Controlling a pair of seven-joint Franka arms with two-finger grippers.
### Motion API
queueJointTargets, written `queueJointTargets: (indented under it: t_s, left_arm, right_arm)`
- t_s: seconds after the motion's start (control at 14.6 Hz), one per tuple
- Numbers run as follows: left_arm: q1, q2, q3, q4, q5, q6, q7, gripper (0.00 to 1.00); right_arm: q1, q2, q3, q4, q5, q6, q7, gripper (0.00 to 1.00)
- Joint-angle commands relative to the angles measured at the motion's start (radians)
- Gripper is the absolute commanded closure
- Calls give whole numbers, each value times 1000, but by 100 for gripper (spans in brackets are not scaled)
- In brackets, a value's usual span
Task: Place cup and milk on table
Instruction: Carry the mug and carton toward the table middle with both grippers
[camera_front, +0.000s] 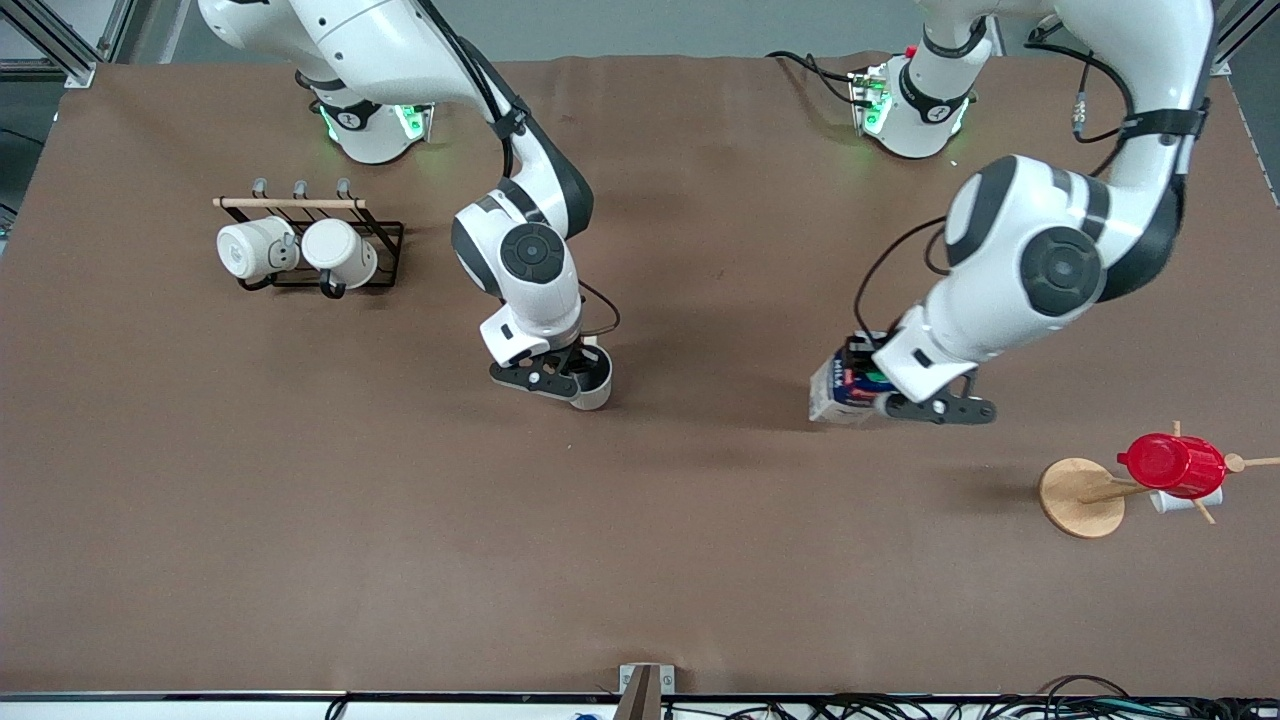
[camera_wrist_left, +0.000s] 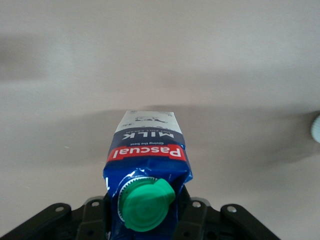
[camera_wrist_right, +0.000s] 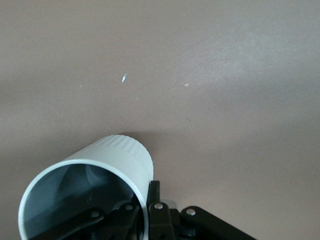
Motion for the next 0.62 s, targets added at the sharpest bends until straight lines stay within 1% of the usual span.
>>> queueJointTargets:
  t_s: [0.0,0.07,0.14,0.21,0.27,0.34,0.48,0.55]
  left_arm:
    - [-67,26,-1,54,19,-17,-95,55]
    - [-100,37,-1,66,18,-17,-133,55]
    - [-130,53,1,85,21,-17,-176,55]
    - [-159,69,1,99,21,-17,-224,55]
    - [-187,89,2,116,21,-17,-268,54]
    - [-207,104,2,129,21,-17,-299,54]
    - [-239,126,2,148,21,-17,-356,54]
    - [-250,141,2,163,19,-17,-383,54]
  right_arm:
    - [12,19,-8,15,-10,16,28,97]
    - [15,29,-8,15,-8,28,28,94]
    - [20,33,-8,15,-10,33,24,81]
    - [17,33,-8,15,-10,30,18,52]
    - [18,31,-8,15,-8,28,24,17]
    - [17,30,-8,15,-8,28,24,0]
    - [4,-2,-8,11,-8,14,11,0]
    - [-9,-50,-9,8,-7,-19,9,0]
